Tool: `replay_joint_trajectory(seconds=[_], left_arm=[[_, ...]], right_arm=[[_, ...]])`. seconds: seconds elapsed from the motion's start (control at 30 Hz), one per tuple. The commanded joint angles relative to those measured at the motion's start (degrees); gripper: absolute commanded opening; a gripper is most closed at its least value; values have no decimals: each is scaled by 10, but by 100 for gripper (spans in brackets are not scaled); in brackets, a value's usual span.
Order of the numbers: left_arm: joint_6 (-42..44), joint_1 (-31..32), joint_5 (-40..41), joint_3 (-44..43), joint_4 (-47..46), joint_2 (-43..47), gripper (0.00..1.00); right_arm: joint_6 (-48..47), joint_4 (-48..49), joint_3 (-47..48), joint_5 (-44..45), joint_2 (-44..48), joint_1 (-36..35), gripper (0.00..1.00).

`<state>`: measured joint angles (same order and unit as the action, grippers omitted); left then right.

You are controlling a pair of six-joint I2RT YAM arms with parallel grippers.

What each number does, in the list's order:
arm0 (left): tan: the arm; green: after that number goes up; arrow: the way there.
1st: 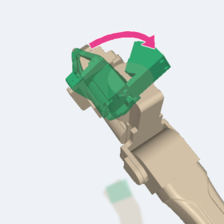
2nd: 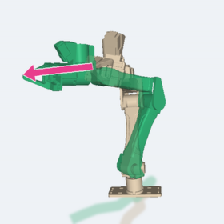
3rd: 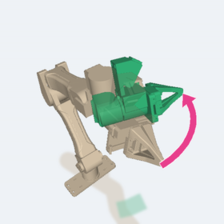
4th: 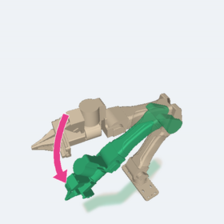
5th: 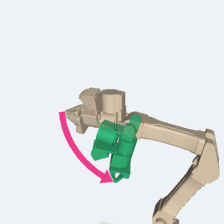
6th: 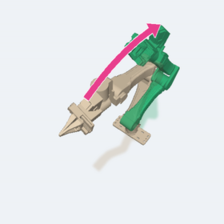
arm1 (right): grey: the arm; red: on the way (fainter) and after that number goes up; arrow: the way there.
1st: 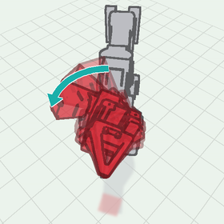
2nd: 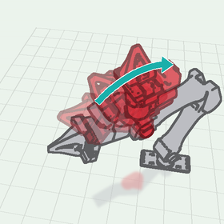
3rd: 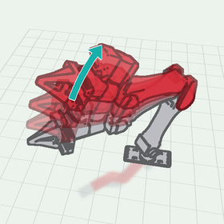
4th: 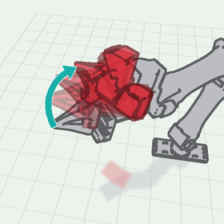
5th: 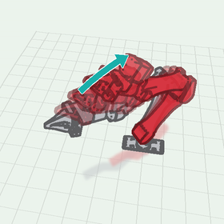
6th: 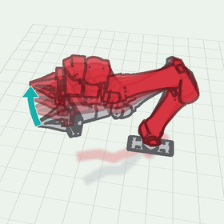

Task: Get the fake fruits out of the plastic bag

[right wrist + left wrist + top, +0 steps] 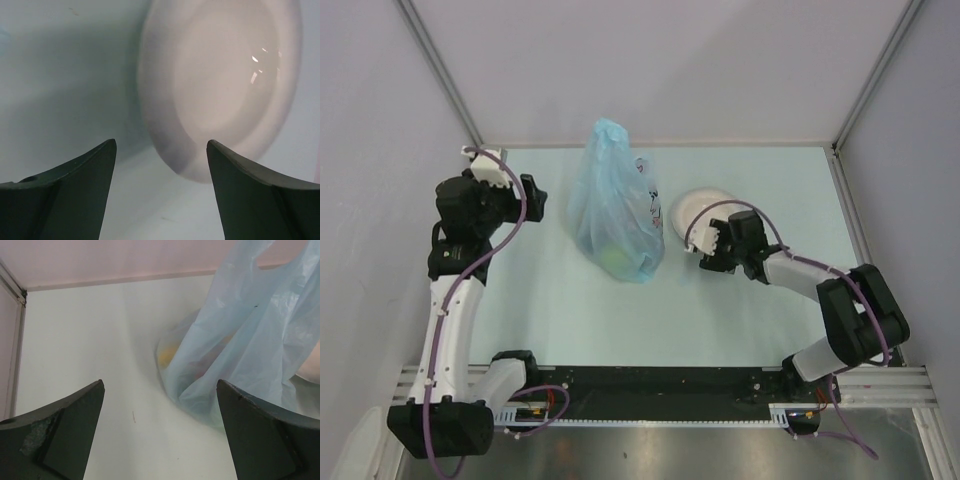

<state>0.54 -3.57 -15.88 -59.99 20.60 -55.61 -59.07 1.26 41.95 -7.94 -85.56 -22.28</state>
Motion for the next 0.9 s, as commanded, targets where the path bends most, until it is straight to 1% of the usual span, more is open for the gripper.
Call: replay_joint_trajectory(seconds=[0.0,0.03,0.07,0.13,0.17,0.2,0.23,0.3,0.37,0.43,0.5,0.57,0.6,0.63,0.67,0.7,0.73,0.77,0.8,0.83,0.87], left_arm=[[7,-19,-13,-44,0,13,100],[9,-19,-11,-46,1,16,100],[11,-22,-11,-49,1,17,100],[18,-23,-10,-52,3,25,100],[21,-22,-9,-52,5,27,100],[22,-23,-8,-51,6,30,100],[23,-23,-6,-51,8,33,100],[23,-23,-7,-48,10,39,100],[23,-23,-13,-46,11,46,100],[19,-24,-17,-44,8,51,100],[15,-23,-22,-42,3,58,100],[14,-23,-28,-40,-1,65,100],[13,-23,-30,-36,-3,67,100],[14,-24,-34,-36,-1,72,100],[14,-24,-34,-33,0,75,100],[13,-24,-36,-27,0,84,100],[11,-23,-39,-22,0,88,100],[10,-23,-42,-19,0,91,100],[7,-24,-48,-11,0,102,100],[3,-24,-50,-7,0,106,100],[2,-23,-52,-1,0,110,100]], right_arm=[[-62,139,-48,-9,-35,-32,76],[-67,173,-58,1,-41,-37,75],[-73,236,-68,19,-60,-43,72],[-78,297,-85,35,-85,-56,66],[-83,352,-91,42,-97,-60,60],[-96,378,-95,59,-127,-70,54],[-101,432,-107,70,-139,-77,37],[-123,472,-120,79,-166,-93,15],[-134,504,-148,97,-167,-108,0],[-144,517,-172,102,-146,-136,0],[-149,518,-217,109,-123,-164,0],[-154,511,-258,121,-74,-215,0],[-154,506,-302,124,-52,-234,0],[-154,480,-324,131,-6,-261,0],[-149,461,-342,151,26,-318,0],[-137,439,-374,161,55,-356,0],[-105,362,-382,172,89,-390,0],[-77,304,-382,185,171,-461,0],[-50,244,-378,181,211,-491,0],[-26,135,-368,174,257,-520,0],[19,97,-367,160,324,-580,0]])
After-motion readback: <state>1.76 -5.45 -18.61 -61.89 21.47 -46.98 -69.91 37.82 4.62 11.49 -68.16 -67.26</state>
